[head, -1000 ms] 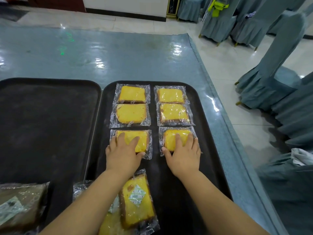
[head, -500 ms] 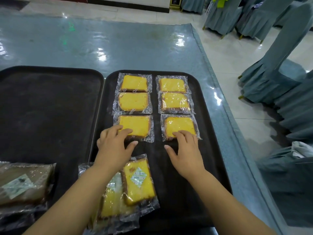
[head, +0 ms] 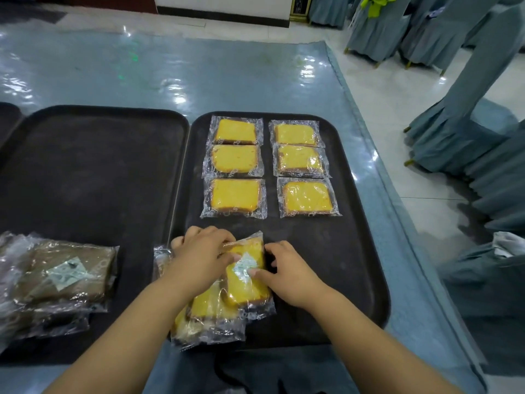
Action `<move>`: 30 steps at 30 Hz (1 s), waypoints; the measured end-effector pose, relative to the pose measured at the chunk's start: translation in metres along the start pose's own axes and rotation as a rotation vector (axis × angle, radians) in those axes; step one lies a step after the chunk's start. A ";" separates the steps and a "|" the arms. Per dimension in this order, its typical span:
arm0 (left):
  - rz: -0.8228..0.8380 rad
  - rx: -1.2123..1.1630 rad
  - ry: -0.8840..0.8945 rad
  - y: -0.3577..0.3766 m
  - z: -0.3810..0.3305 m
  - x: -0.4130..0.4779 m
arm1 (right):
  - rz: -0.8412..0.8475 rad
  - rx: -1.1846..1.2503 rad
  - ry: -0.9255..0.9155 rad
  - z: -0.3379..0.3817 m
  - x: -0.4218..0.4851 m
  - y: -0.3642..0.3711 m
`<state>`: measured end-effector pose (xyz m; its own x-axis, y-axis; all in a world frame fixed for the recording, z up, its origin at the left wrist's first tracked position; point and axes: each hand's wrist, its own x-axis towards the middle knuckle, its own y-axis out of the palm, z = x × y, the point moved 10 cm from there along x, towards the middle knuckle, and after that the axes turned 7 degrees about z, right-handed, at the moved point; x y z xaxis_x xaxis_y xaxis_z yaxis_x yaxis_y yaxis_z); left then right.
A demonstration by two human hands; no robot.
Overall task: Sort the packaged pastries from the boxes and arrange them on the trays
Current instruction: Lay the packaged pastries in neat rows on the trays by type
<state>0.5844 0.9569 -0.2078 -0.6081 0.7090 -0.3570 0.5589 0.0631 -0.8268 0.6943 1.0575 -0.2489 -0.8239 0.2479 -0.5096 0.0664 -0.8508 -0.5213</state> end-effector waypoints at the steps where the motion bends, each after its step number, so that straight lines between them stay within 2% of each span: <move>1: -0.018 -0.034 0.012 -0.003 -0.002 -0.001 | -0.017 0.061 0.014 -0.002 -0.001 -0.001; 5: -0.063 -0.187 0.086 -0.013 -0.009 -0.003 | -0.131 0.352 0.023 -0.008 -0.010 -0.014; 9: -0.056 -0.295 0.121 -0.012 -0.004 0.001 | -0.348 0.406 0.004 -0.001 -0.029 -0.045; 13: 0.039 -0.171 0.163 -0.002 0.000 -0.003 | -0.622 0.201 0.013 0.008 -0.064 -0.084; 15: 0.094 -0.057 0.219 0.004 -0.002 -0.006 | -0.754 -0.017 0.003 0.019 -0.081 -0.097; 17: 0.166 0.061 0.250 0.012 -0.002 -0.009 | -0.864 -0.301 -0.084 0.035 -0.090 -0.100; 19: 0.236 0.140 0.247 0.021 0.002 -0.011 | -0.846 -0.503 -0.122 0.036 -0.085 -0.087; 21: 0.262 0.201 0.250 0.024 0.005 -0.012 | -0.720 -0.609 -0.042 0.020 -0.071 -0.067; 24: 0.253 0.237 0.258 0.023 0.005 -0.013 | -0.451 -0.624 0.105 -0.012 -0.055 -0.029; 26: 0.232 0.250 0.261 0.022 0.004 -0.013 | -0.334 -0.584 0.137 -0.025 -0.056 -0.009; 30: 0.176 0.262 0.256 0.020 0.001 -0.015 | -0.339 -0.532 0.101 -0.029 -0.061 -0.005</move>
<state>0.6043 0.9469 -0.2188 -0.3374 0.8470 -0.4109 0.4598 -0.2325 -0.8570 0.7603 1.0606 -0.2351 -0.7928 0.5275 -0.3053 0.1033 -0.3773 -0.9203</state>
